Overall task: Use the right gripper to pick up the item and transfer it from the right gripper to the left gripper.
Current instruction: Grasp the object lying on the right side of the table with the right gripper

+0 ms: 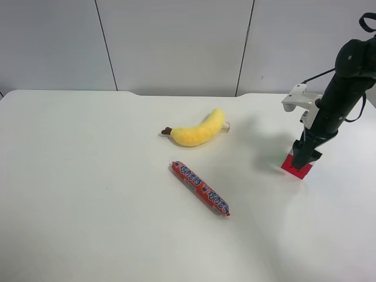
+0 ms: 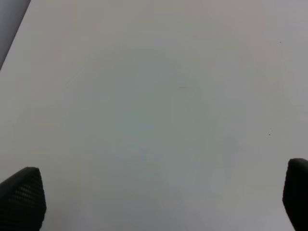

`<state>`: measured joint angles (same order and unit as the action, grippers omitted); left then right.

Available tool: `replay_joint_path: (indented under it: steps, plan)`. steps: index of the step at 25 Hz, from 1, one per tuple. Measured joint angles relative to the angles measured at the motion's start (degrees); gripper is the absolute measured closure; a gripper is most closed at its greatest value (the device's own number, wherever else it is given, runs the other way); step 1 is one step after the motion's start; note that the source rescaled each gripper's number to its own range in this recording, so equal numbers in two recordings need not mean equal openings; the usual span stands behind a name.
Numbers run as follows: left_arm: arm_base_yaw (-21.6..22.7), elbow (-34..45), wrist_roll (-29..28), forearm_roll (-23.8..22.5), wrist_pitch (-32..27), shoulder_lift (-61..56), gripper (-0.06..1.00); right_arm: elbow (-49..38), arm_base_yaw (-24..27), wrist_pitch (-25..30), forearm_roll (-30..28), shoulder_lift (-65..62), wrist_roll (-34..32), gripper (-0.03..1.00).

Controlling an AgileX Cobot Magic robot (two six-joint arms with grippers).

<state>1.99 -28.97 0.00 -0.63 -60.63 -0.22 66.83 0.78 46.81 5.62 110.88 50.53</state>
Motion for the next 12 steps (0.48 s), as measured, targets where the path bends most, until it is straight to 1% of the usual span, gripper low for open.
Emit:
replay_joint_path:
  steps: [2,4,6,12]
  plan:
    - [0.0,0.0,0.0,0.0,0.0,0.0,-0.05,0.0,0.0,0.15,0.2,0.0,0.0,0.48]
    - [0.0,0.0,0.0,0.0,0.0,0.0,-0.05,0.0,0.0,0.15,0.25,0.05,0.0,0.57]
    - [0.0,0.0,0.0,0.0,0.0,0.0,-0.05,0.0,0.0,0.19,0.25,0.05,0.0,0.6]
    - [0.0,0.0,0.0,-0.06,0.0,0.0,-0.05,0.0,0.0,0.19,0.74,0.05,0.0,0.62]
